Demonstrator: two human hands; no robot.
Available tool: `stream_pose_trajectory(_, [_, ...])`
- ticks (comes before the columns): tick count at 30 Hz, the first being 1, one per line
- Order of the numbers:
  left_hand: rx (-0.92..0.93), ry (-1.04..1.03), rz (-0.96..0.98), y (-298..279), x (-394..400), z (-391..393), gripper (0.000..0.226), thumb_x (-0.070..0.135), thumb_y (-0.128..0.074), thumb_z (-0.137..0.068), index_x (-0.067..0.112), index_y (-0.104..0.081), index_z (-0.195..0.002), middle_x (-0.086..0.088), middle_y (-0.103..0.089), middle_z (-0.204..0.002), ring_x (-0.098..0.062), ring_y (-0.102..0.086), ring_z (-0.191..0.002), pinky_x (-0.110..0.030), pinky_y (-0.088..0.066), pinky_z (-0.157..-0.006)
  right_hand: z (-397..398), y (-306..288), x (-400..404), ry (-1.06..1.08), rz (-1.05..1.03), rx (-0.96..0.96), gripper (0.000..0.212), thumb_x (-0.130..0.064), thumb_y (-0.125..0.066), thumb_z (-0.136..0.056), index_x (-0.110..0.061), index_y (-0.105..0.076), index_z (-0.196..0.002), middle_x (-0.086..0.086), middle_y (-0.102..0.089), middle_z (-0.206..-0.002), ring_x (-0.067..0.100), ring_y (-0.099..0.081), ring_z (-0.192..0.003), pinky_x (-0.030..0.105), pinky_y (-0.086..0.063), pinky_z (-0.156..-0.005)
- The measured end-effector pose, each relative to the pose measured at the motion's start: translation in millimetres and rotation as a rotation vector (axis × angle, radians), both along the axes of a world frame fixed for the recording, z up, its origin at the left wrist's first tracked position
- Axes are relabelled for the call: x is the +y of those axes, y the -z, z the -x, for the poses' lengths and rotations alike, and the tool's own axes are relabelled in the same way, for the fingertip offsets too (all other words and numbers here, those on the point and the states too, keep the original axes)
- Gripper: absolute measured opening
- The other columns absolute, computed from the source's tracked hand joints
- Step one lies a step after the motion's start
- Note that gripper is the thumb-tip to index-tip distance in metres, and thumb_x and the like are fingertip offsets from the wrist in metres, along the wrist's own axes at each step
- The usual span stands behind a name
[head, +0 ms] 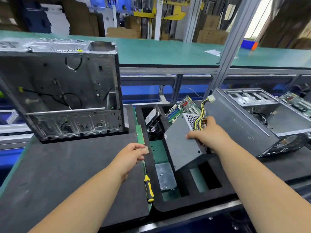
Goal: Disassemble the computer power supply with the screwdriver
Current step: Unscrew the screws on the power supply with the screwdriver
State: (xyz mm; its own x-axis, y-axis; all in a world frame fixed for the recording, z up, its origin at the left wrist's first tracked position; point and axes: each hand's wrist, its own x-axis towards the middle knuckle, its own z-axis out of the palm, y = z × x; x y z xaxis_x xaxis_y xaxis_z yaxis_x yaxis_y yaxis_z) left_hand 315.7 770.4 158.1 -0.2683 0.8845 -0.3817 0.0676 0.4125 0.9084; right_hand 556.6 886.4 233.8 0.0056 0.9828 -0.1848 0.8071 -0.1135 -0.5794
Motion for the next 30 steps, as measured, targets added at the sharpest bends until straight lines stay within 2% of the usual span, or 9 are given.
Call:
stream_pose_trajectory(2, [-0.042,0.007,0.000,0,-7,14,0.023,0.029,-0.057,-0.098,0.018,-0.058,-0.118,-0.002,-0.067,-0.111,-0.014,-0.064,-0.098,-0.028,-0.051,-0.086,21,-7,-10,-0.029,0.012,0.101,0.123,-0.063,-0.073,-0.035,-0.032,-0.026,-0.145,-0.012,-0.058,-0.096,0.012,-0.061,-0.080,0.031,-0.046,-0.062])
stream_pose_trajectory(5, [-0.178,0.004,0.026,0,-18,36,0.036,0.041,-0.054,-0.098,0.016,-0.054,-0.124,-0.004,-0.066,-0.115,-0.017,-0.065,-0.105,-0.034,-0.049,-0.098,56,-10,-22,-0.077,0.056,0.269,0.121,-0.057,-0.079,-0.033,-0.034,-0.032,-0.142,-0.018,-0.054,-0.095,0.010,-0.062,-0.082,0.030,-0.049,-0.062])
stream_pose_trajectory(8, [-0.360,-0.022,0.067,-1,-32,59,0.051,0.055,-0.055,-0.091,0.020,-0.054,-0.128,-0.009,-0.066,-0.120,-0.021,-0.065,-0.107,-0.034,-0.049,-0.095,91,-9,-33,-0.091,0.154,0.445,0.115,-0.047,-0.085,-0.037,-0.032,-0.036,-0.141,-0.003,-0.064,-0.110,0.020,-0.068,-0.092,0.037,-0.059,-0.072])
stream_pose_trajectory(12, [-0.583,-0.025,0.036,3,-49,87,0.069,0.073,-0.054,-0.076,0.028,-0.061,-0.128,-0.008,-0.070,-0.120,-0.027,-0.066,-0.111,-0.045,-0.048,-0.103,136,-9,-50,-0.125,0.255,0.561,0.105,-0.046,-0.086,-0.038,-0.026,-0.044,-0.132,-0.002,-0.064,-0.111,0.018,-0.069,-0.091,0.031,-0.056,-0.064])
stream_pose_trajectory(15, [-0.739,-0.107,0.021,0,-58,107,0.071,0.071,-0.057,-0.074,0.025,-0.062,-0.128,-0.006,-0.070,-0.122,-0.027,-0.067,-0.112,-0.044,-0.052,-0.094,167,-2,-59,-0.155,0.309,0.618,0.102,-0.046,-0.086,-0.037,-0.023,-0.049,-0.130,0.000,-0.065,-0.113,0.018,-0.069,-0.091,0.030,-0.054,-0.060])
stream_pose_trajectory(18, [-0.776,-0.207,0.042,-3,-68,126,0.069,0.062,-0.068,-0.069,0.021,-0.065,-0.125,-0.008,-0.072,-0.117,-0.029,-0.070,-0.104,-0.043,-0.055,-0.085,190,6,-62,-0.194,0.359,0.583,0.101,-0.055,-0.088,-0.037,-0.027,-0.052,-0.127,-0.003,-0.068,-0.117,0.021,-0.066,-0.106,0.038,-0.053,-0.082])
stream_pose_trajectory(22, [-0.810,-0.289,0.057,-5,-81,151,0.060,0.053,-0.074,-0.067,0.018,-0.071,-0.115,-0.010,-0.074,-0.111,-0.029,-0.073,-0.093,-0.040,-0.059,-0.070,213,16,-66,-0.214,0.478,0.642,0.102,-0.069,-0.088,-0.031,-0.027,-0.065,-0.122,0.002,-0.071,-0.116,0.027,-0.067,-0.110,0.045,-0.051,-0.099])
stream_pose_trajectory(26, [-0.747,-0.313,0.079,-7,-93,171,0.057,0.053,-0.076,-0.063,0.018,-0.074,-0.108,-0.008,-0.075,-0.107,-0.028,-0.075,-0.086,-0.038,-0.059,-0.062,227,28,-74,-0.166,0.522,0.748,0.060,-0.064,-0.081,-0.048,-0.027,-0.068,-0.094,0.000,-0.068,-0.094,0.023,-0.067,-0.093,0.037,-0.054,-0.085])
stream_pose_trajectory(30, [-0.637,-0.344,0.110,-2,-104,189,0.050,0.052,-0.074,-0.075,0.018,-0.071,-0.113,-0.008,-0.075,-0.107,-0.028,-0.074,-0.093,-0.039,-0.059,-0.069,237,40,-74,-0.148,0.342,0.702,0.041,-0.026,-0.075,-0.080,-0.012,-0.056,-0.113,0.010,-0.061,-0.104,0.020,-0.055,-0.086,0.035,-0.048,-0.076])
